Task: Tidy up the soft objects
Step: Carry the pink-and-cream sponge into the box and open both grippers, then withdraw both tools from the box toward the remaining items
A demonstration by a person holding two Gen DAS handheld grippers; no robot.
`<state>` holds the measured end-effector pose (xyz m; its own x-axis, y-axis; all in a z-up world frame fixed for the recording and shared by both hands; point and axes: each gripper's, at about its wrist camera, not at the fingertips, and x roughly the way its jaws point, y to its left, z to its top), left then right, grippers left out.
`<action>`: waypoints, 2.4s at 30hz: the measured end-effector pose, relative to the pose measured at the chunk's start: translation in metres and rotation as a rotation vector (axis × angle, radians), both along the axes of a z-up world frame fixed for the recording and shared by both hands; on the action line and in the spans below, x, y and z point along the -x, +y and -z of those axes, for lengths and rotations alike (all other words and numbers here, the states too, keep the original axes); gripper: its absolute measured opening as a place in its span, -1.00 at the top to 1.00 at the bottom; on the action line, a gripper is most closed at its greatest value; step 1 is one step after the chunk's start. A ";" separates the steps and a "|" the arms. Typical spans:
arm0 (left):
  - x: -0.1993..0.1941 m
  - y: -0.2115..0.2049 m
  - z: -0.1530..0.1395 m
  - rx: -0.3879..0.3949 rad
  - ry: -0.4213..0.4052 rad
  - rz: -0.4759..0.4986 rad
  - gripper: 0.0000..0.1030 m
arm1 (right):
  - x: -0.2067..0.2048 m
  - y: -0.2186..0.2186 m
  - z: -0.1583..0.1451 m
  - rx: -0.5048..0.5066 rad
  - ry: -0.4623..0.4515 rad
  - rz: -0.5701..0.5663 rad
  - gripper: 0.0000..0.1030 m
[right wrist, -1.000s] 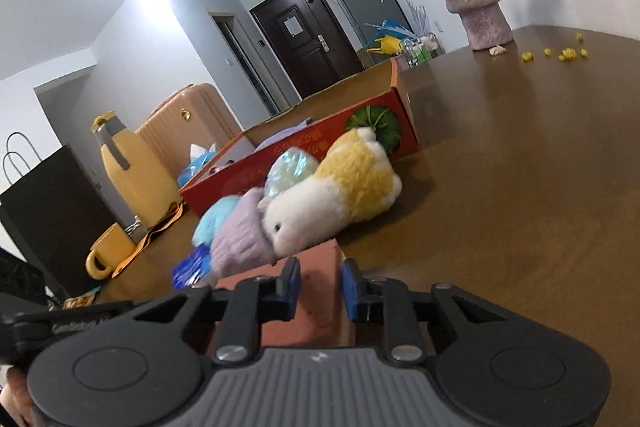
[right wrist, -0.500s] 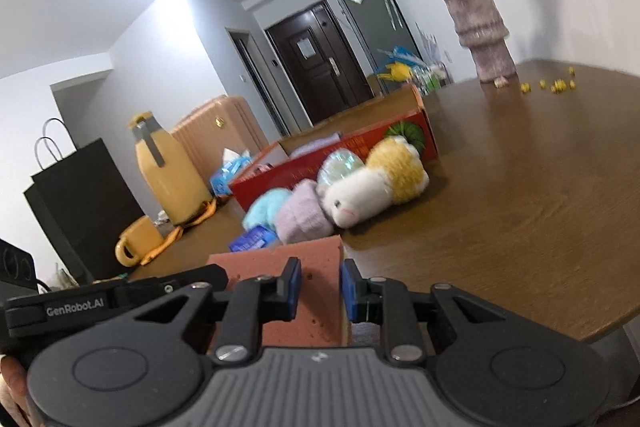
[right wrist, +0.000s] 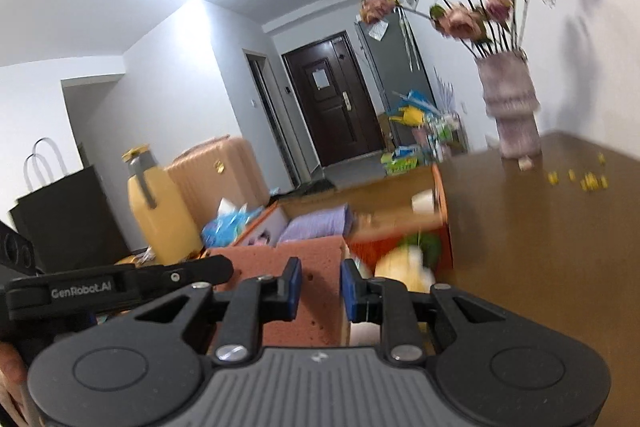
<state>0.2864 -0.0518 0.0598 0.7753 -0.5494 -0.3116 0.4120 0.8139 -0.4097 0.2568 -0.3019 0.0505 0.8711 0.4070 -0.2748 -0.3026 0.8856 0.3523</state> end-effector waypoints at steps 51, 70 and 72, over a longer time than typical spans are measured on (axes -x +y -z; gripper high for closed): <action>0.018 0.063 -0.071 -0.373 -0.204 -0.391 -0.85 | -0.014 0.066 -0.087 0.368 -0.324 0.099 -0.73; 0.176 0.095 0.005 -0.310 -0.220 -0.467 -1.00 | 0.119 0.070 -0.007 0.304 -0.199 0.095 -0.73; 0.188 0.101 0.015 -0.300 -0.189 -0.487 -1.00 | 0.136 0.070 0.010 0.280 -0.153 0.105 -0.73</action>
